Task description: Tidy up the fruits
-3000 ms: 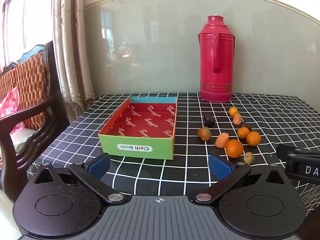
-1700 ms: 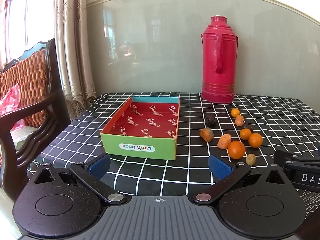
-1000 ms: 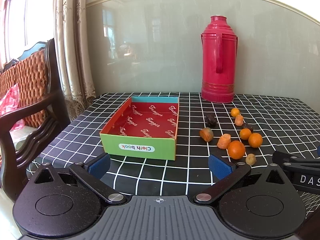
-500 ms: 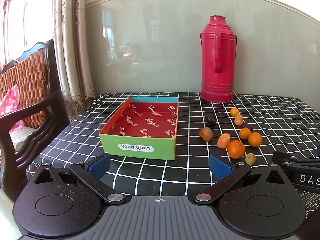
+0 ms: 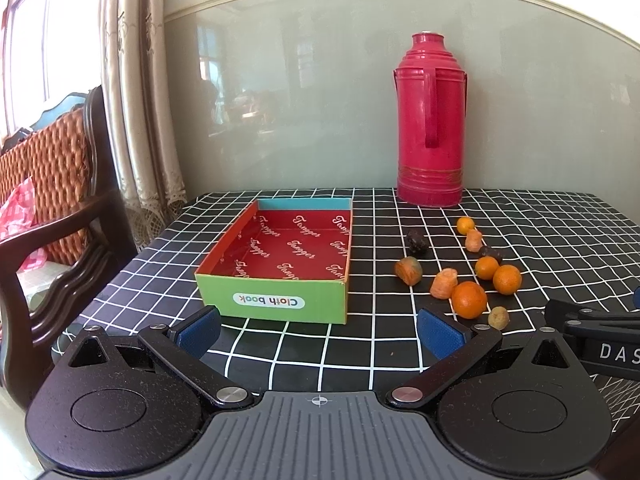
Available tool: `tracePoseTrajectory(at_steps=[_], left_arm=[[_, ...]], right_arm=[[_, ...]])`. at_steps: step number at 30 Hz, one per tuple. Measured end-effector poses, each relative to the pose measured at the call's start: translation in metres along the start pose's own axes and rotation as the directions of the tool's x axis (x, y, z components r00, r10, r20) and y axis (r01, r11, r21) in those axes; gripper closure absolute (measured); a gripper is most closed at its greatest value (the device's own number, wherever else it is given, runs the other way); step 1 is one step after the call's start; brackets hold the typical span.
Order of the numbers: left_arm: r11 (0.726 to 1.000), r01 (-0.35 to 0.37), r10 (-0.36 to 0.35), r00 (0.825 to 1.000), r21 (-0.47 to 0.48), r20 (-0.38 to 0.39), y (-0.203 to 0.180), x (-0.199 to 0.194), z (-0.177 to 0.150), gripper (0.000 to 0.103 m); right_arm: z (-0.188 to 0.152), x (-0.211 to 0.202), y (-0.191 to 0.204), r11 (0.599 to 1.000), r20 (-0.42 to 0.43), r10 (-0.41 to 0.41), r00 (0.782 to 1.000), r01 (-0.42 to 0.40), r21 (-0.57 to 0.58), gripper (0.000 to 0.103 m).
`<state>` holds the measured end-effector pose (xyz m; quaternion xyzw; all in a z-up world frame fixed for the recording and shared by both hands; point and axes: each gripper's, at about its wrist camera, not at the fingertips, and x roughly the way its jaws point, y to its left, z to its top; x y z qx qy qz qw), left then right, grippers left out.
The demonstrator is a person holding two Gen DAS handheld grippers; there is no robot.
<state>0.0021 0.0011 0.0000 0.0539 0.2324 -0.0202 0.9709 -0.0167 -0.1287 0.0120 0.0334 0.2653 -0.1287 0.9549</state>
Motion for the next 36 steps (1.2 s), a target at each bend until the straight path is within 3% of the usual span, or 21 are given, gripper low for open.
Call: tracePoseTrajectory(at_steps=[9, 14, 18, 22, 27, 30, 36], left_arm=[[0.995, 0.028, -0.029, 1.0, 0.101, 0.01, -0.015, 0.01, 0.002, 0.0], [0.972, 0.065, -0.073, 0.997, 0.227, 0.03, -0.039, 0.023, 0.002, 0.0], [0.956, 0.12, -0.132, 0.991, 0.268, 0.03, -0.062, 0.037, 0.001, 0.0], [0.948, 0.18, -0.187, 0.982, 0.263, 0.004, -0.088, 0.053, -0.003, 0.0], [0.947, 0.201, -0.21, 0.978, 0.25, 0.01, -0.114, 0.068, -0.012, 0.001], [0.956, 0.198, -0.206, 0.978, 0.218, 0.017, -0.118, 0.081, -0.009, 0.025], [0.97, 0.231, -0.226, 0.972, 0.076, -0.06, -0.114, 0.121, 0.006, 0.026]], right_arm=[[0.001, 0.001, -0.029, 0.996, 0.065, -0.063, 0.996, 0.059, 0.07, 0.006], [-0.004, 0.012, -0.072, 0.978, 0.076, -0.118, 0.99, 0.103, 0.182, 0.006], [-0.011, 0.026, -0.098, 0.96, 0.069, -0.163, 0.984, 0.142, 0.241, 0.006], [-0.019, 0.039, -0.117, 0.94, 0.07, -0.215, 0.974, 0.187, 0.286, 0.006], [-0.024, 0.051, -0.135, 0.923, 0.086, -0.252, 0.964, 0.212, 0.321, 0.006], [-0.026, 0.056, -0.139, 0.922, 0.104, -0.269, 0.957, 0.225, 0.317, 0.006], [-0.03, 0.063, -0.137, 0.926, 0.14, -0.261, 0.955, 0.207, 0.315, 0.006]])
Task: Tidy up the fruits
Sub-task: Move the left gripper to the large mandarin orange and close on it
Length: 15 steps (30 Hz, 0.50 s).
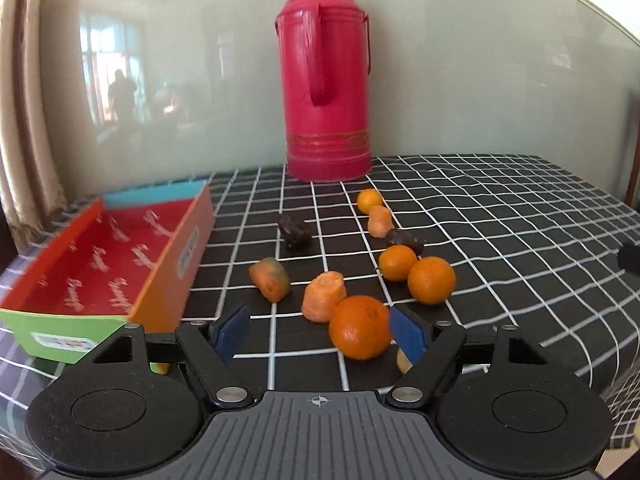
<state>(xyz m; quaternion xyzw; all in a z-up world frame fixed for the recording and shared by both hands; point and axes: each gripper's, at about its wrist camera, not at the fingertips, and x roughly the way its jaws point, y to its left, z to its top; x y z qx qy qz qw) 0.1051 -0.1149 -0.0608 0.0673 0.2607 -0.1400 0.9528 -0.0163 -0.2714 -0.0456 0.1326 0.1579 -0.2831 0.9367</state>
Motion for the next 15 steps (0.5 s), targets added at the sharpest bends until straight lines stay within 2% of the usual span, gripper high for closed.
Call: tracePoseTrajectory(at_steps=[6, 12, 15], left_arm=[[0.998, 0.03, -0.031, 0.999, -0.049, -0.032, -0.005, 0.022, -0.005, 0.028], [0.989, 0.096, -0.098, 0.995, -0.115, -0.014, -0.004, 0.023, -0.01, 0.062], [0.984, 0.106, -0.107, 0.994, -0.141, -0.007, -0.001, 0.024, -0.011, 0.063]], right_arm=[[-0.005, 0.01, 0.006, 1.0, -0.044, 0.019, 0.999, -0.019, -0.013, 0.006], [-0.007, 0.014, 0.007, 1.0, -0.056, 0.018, 0.998, -0.018, -0.009, 0.006], [-0.008, 0.016, 0.006, 1.0, -0.067, 0.019, 0.998, -0.019, 0.003, 0.006]])
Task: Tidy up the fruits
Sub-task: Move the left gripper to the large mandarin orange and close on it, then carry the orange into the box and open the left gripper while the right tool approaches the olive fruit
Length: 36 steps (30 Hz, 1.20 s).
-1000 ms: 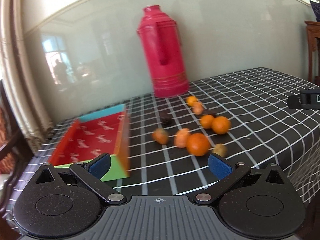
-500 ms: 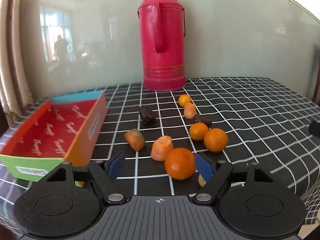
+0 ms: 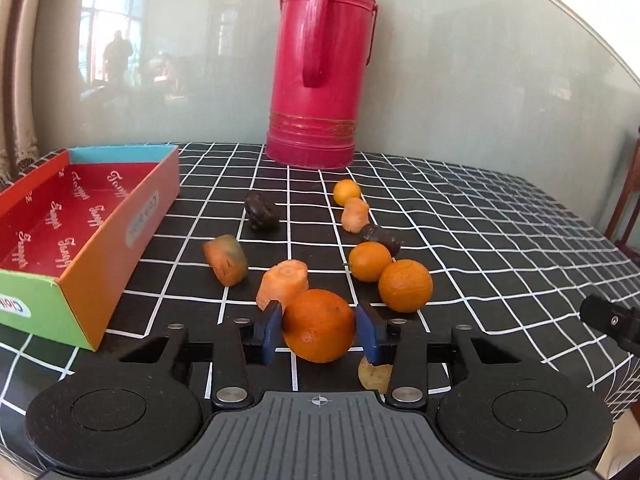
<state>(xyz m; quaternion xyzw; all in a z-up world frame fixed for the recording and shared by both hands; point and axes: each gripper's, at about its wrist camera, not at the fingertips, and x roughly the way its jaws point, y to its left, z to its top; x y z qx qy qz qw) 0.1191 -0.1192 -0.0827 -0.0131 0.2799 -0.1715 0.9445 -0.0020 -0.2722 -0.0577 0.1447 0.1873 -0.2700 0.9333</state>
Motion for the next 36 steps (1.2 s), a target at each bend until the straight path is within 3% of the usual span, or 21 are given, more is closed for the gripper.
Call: tracePoseTrajectory(at_steps=[4, 10, 13, 17, 22, 30, 32, 35, 36], left_arm=[[1.0, 0.008, -0.008, 1.0, -0.009, 0.008, 0.004, -0.002, -0.001, 0.064], [0.998, -0.04, 0.037, 0.996, 0.043, 0.079, 0.011, -0.016, 0.012, 0.064], [0.991, -0.119, 0.107, 0.983, 0.069, 0.149, 0.026, -0.028, 0.026, 0.064], [0.961, -0.268, 0.251, 0.947, 0.065, 0.201, 0.06, -0.034, 0.048, 0.064], [0.897, -0.441, 0.433, 0.89, 0.024, 0.142, 0.113, -0.018, 0.06, 0.064], [0.834, -0.551, 0.551, 0.834, -0.012, 0.004, 0.156, 0.004, 0.058, 0.064], [0.829, -0.558, 0.558, 0.83, -0.029, -0.013, 0.164, 0.002, 0.056, 0.063], [0.839, -0.539, 0.539, 0.842, -0.071, -0.025, 0.171, -0.006, 0.052, 0.059], [0.839, -0.538, 0.539, 0.842, -0.079, -0.011, 0.171, -0.01, 0.052, 0.05]], right_arm=[[-0.001, 0.0, 0.0, 1.0, 0.002, -0.004, 1.0, 0.004, -0.001, 0.006], [-0.003, -0.001, 0.009, 0.999, -0.004, 0.014, 1.0, -0.014, -0.037, 0.006], [-0.005, -0.002, 0.013, 0.998, -0.002, 0.026, 1.0, -0.026, -0.05, 0.006], [-0.007, -0.002, 0.021, 0.996, -0.009, 0.051, 0.999, -0.051, -0.068, 0.006], [-0.011, -0.001, 0.035, 0.991, -0.022, 0.087, 0.996, -0.089, -0.104, 0.006], [-0.018, 0.0, 0.065, 0.968, -0.052, 0.175, 0.983, -0.182, -0.173, 0.006], [-0.021, 0.001, 0.072, 0.962, -0.059, 0.191, 0.98, -0.199, -0.186, 0.006], [-0.024, 0.004, 0.082, 0.954, -0.08, 0.215, 0.973, -0.227, -0.198, 0.006], [-0.024, 0.006, 0.085, 0.95, -0.086, 0.223, 0.971, -0.237, -0.202, 0.006]])
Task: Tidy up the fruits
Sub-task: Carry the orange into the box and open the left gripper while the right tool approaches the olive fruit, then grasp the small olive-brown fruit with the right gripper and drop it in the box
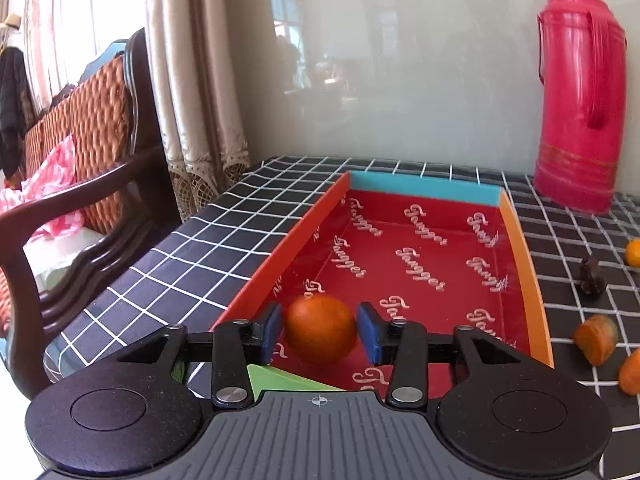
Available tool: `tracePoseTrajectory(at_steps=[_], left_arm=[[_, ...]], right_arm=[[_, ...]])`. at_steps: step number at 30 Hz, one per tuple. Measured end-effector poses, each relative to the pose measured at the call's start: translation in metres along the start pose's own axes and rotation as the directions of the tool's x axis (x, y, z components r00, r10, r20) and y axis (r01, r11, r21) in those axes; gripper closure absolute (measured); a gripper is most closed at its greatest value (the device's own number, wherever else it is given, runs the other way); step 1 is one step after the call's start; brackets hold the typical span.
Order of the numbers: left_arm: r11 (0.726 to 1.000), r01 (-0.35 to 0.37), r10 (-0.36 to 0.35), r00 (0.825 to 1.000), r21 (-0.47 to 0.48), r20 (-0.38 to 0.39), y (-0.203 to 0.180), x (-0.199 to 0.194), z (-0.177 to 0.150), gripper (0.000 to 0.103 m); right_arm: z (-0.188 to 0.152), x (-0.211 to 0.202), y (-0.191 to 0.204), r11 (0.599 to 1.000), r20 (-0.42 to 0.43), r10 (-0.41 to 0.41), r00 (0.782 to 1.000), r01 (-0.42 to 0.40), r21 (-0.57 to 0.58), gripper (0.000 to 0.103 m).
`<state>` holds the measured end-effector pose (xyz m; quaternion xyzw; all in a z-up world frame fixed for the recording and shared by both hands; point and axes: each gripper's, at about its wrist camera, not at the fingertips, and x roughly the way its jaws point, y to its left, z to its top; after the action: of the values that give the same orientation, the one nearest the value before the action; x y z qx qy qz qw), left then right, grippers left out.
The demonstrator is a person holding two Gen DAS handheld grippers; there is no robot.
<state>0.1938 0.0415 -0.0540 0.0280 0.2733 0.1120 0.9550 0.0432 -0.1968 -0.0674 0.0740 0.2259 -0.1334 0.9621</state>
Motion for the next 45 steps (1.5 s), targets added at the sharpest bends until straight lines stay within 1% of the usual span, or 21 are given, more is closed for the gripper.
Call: tracePoseTrajectory(at_steps=[1, 2, 3, 4, 6, 9, 12, 16, 18, 21, 23, 24, 26, 27, 28, 29, 32, 34, 37, 40, 45], left_arm=[[1.0, 0.001, -0.001, 1.0, -0.004, 0.019, 0.001, -0.004, -0.001, 0.035], [1.0, 0.007, -0.007, 0.999, -0.007, 0.044, 0.002, -0.01, -0.001, 0.026], [1.0, 0.009, -0.009, 0.998, -0.006, 0.07, 0.003, -0.016, -0.001, 0.012], [1.0, 0.004, -0.004, 0.995, -0.002, 0.097, 0.004, -0.022, -0.001, 0.006], [1.0, 0.001, -0.002, 0.99, 0.011, 0.14, 0.005, -0.031, -0.001, 0.005], [1.0, 0.021, -0.02, 0.987, -0.008, 0.162, 0.016, -0.04, 0.0, 0.003], [0.999, 0.005, 0.001, 0.984, -0.034, 0.177, 0.03, -0.049, -0.003, 0.0], [0.999, -0.002, 0.011, 0.984, -0.052, 0.18, 0.046, -0.054, -0.012, 0.0], [0.998, -0.004, 0.015, 0.984, -0.062, 0.178, 0.053, -0.054, -0.014, 0.0], [0.998, -0.015, 0.025, 0.985, -0.062, 0.173, 0.06, -0.05, -0.017, 0.0], [0.998, -0.019, 0.029, 0.986, -0.067, 0.164, 0.064, -0.048, -0.018, 0.0], [0.997, -0.018, 0.029, 0.987, -0.071, 0.159, 0.065, -0.047, -0.018, 0.0], [0.996, -0.021, 0.034, 0.988, -0.084, 0.153, 0.069, -0.045, -0.019, 0.0], [0.996, -0.021, 0.035, 0.988, -0.092, 0.151, 0.071, -0.044, -0.019, 0.0], [0.995, -0.02, 0.035, 0.988, -0.098, 0.149, 0.072, -0.044, -0.019, 0.0], [0.994, -0.022, 0.037, 0.988, -0.103, 0.147, 0.072, -0.044, -0.02, 0.0], [0.992, -0.024, 0.041, 0.99, -0.122, 0.138, 0.076, -0.042, -0.02, 0.0], [0.99, -0.028, 0.047, 0.99, -0.14, 0.133, 0.08, -0.041, -0.02, 0.0], [0.983, -0.043, 0.066, 0.99, -0.181, 0.122, 0.088, -0.039, -0.019, 0.0], [0.973, -0.055, 0.077, 0.993, -0.223, 0.092, 0.099, -0.034, -0.02, 0.0], [0.957, -0.075, 0.095, 0.994, -0.28, 0.058, 0.116, -0.027, -0.024, 0.0]], right_arm=[[0.0, 0.001, 0.003, 1.0, -0.002, 0.007, 1.0, -0.007, -0.007, 0.006], [0.0, 0.003, 0.006, 1.0, -0.004, 0.015, 1.0, -0.015, -0.015, 0.006], [0.0, 0.004, 0.01, 0.999, -0.005, 0.024, 1.0, -0.024, -0.024, 0.006], [-0.001, 0.004, 0.013, 0.999, -0.006, 0.034, 0.999, -0.034, -0.032, 0.006], [-0.002, 0.004, 0.02, 0.998, -0.008, 0.05, 0.999, -0.05, -0.048, 0.006], [-0.004, 0.007, 0.028, 0.995, -0.018, 0.074, 0.997, -0.075, -0.061, 0.008], [-0.005, 0.011, 0.032, 0.994, -0.033, 0.085, 0.996, -0.087, -0.066, 0.012], [-0.005, 0.02, 0.034, 0.995, -0.067, 0.079, 0.995, -0.083, -0.057, 0.034], [-0.007, 0.023, 0.035, 0.995, -0.082, 0.079, 0.993, -0.084, -0.052, 0.035], [-0.009, 0.026, 0.04, 0.994, -0.086, 0.088, 0.992, -0.094, -0.064, 0.043], [-0.01, 0.027, 0.043, 0.992, -0.085, 0.09, 0.992, -0.097, -0.079, 0.056], [-0.01, 0.027, 0.044, 0.992, -0.085, 0.088, 0.992, -0.096, -0.087, 0.059], [-0.011, 0.029, 0.046, 0.991, -0.09, 0.082, 0.993, -0.091, -0.097, 0.072], [-0.012, 0.029, 0.047, 0.991, -0.089, 0.073, 0.993, -0.082, -0.104, 0.075], [-0.013, 0.029, 0.048, 0.991, -0.085, 0.066, 0.994, -0.075, -0.112, 0.081], [-0.013, 0.029, 0.049, 0.99, -0.084, 0.069, 0.994, -0.078, -0.116, 0.086], [-0.013, 0.028, 0.049, 0.989, -0.08, 0.077, 0.994, -0.086, -0.117, 0.086], [-0.01, 0.026, 0.051, 0.988, -0.072, 0.101, 0.992, -0.109, -0.107, 0.086], [0.0, 0.021, 0.062, 0.979, -0.039, 0.161, 0.986, -0.165, -0.121, 0.086], [0.014, 0.021, 0.079, 0.958, -0.017, 0.26, 0.966, -0.26, -0.118, 0.086], [0.038, 0.036, 0.119, 0.912, -0.017, 0.393, 0.919, -0.392, -0.117, 0.086]])
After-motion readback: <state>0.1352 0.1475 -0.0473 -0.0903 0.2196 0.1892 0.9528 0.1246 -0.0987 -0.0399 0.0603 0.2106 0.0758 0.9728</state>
